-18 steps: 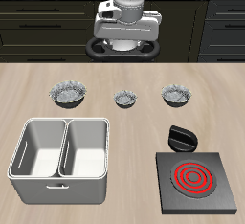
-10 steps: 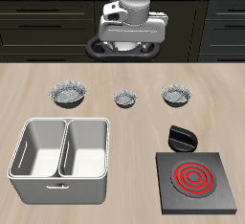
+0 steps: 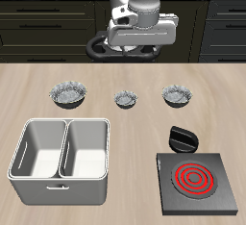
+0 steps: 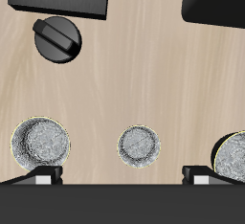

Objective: Turn off the flat stove and place the smallest bowl on it

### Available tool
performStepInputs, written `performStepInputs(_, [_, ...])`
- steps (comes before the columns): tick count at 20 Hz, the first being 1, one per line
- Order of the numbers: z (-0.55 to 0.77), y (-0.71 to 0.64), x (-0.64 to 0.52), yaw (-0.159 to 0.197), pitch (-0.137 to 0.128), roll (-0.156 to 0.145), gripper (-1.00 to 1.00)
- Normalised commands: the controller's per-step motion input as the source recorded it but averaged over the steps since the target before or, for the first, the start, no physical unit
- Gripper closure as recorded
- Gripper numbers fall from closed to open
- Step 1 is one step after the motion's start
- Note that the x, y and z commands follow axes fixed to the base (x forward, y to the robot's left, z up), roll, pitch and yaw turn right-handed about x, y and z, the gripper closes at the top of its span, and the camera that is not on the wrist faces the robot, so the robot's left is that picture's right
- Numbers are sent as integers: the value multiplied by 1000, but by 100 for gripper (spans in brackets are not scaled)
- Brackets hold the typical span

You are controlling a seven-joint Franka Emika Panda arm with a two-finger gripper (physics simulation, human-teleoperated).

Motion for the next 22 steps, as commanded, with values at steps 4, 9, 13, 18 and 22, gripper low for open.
performStepInputs(4, [-45, 286, 144, 33, 2, 23, -100])
performStepInputs(9, [-29, 275, 113, 32, 7, 24, -100])
performStepInputs(13, [18, 108, 127, 33, -8, 0, -100])
performStepInputs(18, [11, 89, 142, 31, 5, -4, -100])
performStepInputs(22, [17, 122, 121, 28, 1, 12, -100])
